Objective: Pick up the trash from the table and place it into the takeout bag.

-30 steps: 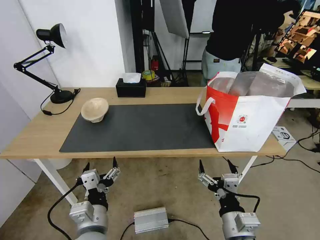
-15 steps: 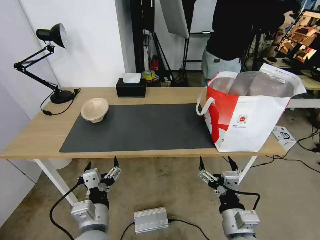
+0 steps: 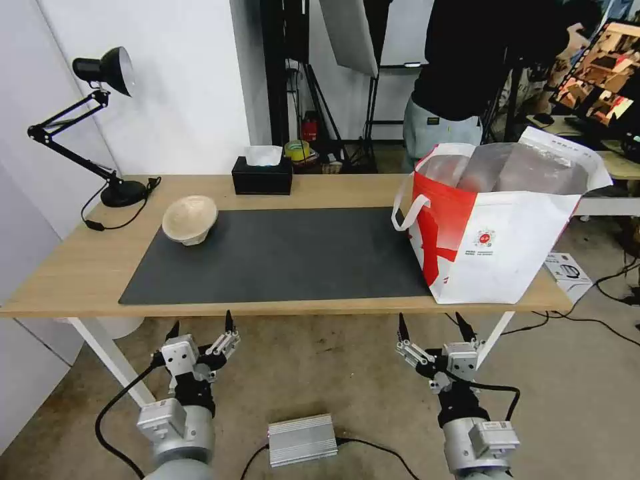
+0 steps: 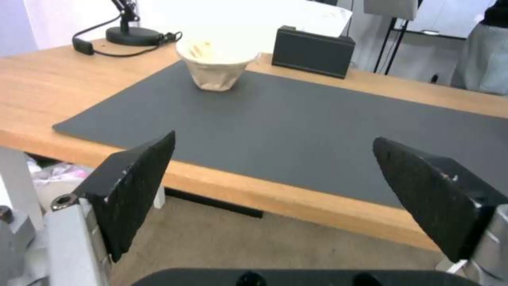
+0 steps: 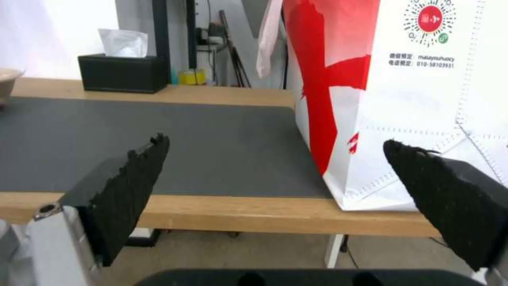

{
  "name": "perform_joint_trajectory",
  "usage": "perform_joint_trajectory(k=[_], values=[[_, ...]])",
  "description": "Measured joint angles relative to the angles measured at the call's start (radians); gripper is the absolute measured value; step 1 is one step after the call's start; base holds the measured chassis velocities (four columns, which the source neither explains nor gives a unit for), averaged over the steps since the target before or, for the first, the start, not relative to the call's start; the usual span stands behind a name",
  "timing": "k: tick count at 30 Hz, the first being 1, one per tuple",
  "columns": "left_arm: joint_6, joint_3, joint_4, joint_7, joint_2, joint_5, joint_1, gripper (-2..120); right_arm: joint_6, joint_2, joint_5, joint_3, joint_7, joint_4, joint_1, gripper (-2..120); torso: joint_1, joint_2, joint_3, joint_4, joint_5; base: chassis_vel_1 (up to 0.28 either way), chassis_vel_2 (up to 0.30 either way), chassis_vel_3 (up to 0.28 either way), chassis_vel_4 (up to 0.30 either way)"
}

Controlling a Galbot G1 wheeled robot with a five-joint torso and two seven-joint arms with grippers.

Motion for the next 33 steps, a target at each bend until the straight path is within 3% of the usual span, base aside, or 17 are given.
perform_joint_trajectory(k=[5,9,12,13,17,19,21,23,25,28,31,33], values=[[-0.004,-0.017,0.0,-0.023,0.014,-0.042,-0.037,100,0.0,0.0,0.0,0.0,0.0,0.0,0.0,100,0.0,0.0,0.0,0.0,0.0,0.0,0.0,0.0,0.0],[-0.015,-0.046,-0.01,-0.066,0.045,-0.149,-0.087,100,0.0,0.0,0.0,0.0,0.0,0.0,0.0,100,0.0,0.0,0.0,0.0,0.0,0.0,0.0,0.0,0.0],[-0.015,-0.08,-0.035,-0.122,0.087,-0.332,-0.119,100,0.0,0.0,0.0,0.0,0.0,0.0,0.0,100,0.0,0.0,0.0,0.0,0.0,0.0,0.0,0.0,0.0],[-0.015,-0.08,-0.035,-0.122,0.087,-0.332,-0.119,100,0.0,0.0,0.0,0.0,0.0,0.0,0.0,100,0.0,0.0,0.0,0.0,0.0,0.0,0.0,0.0,0.0],[-0.015,-0.117,-0.067,-0.201,0.112,-0.608,-0.149,100,0.0,0.0,0.0,0.0,0.0,0.0,0.0,100,0.0,0.0,0.0,0.0,0.0,0.0,0.0,0.0,0.0],[-0.015,-0.121,-0.069,-0.21,0.113,-0.631,-0.154,100,0.0,0.0,0.0,0.0,0.0,0.0,0.0,100,0.0,0.0,0.0,0.0001,-0.0001,0.0,0.0,0.0,0.0],[-0.016,-0.154,-0.077,-0.247,0.131,-0.799,-0.197,100,0.0,0.0,0.001,0.0,0.0,0.0,0.0,100,0.0,0.0,0.0,0.0001,-0.0001,0.0,0.0,0.0,0.0],[-0.017,-0.157,-0.077,-0.25,0.133,-0.811,-0.2,100,0.0,0.0,0.001,0.0,0.0,0.0,0.0,100,0.0,0.0,0.0,0.0,0.0,0.0,0.0,0.0,0.0],[-0.022,-0.186,-0.074,-0.294,0.172,-0.961,-0.255,100,0.0,0.0,0.001,0.0,0.0,0.0,0.0,100,0.0,0.0,0.0,0.0001,0.0,0.0,0.0,0.0,0.0],[-0.028,-0.202,-0.063,-0.319,0.21,-1.027,-0.291,100,0.0,0.0,0.001,0.0,0.0,0.0,0.0,100,0.0,0.0,0.0,0.0,-0.0001,0.0,0.0,0.0,0.0],[-0.036,-0.236,-0.039,-0.384,0.284,-1.207,-0.381,100,0.0,0.0,0.001,0.0,0.0,0.0,0.0,100,0.0,0.0,0.0,0.0,-0.0002,0.0,0.0,0.0,0.0],[-0.037,-0.241,-0.033,-0.399,0.295,-1.243,-0.399,100,0.0,0.0,0.001,0.0,0.0,0.0,0.0,100,0.0,0.0,0.0,0.0,-0.0002,0.0,0.0,0.0,0.0]])
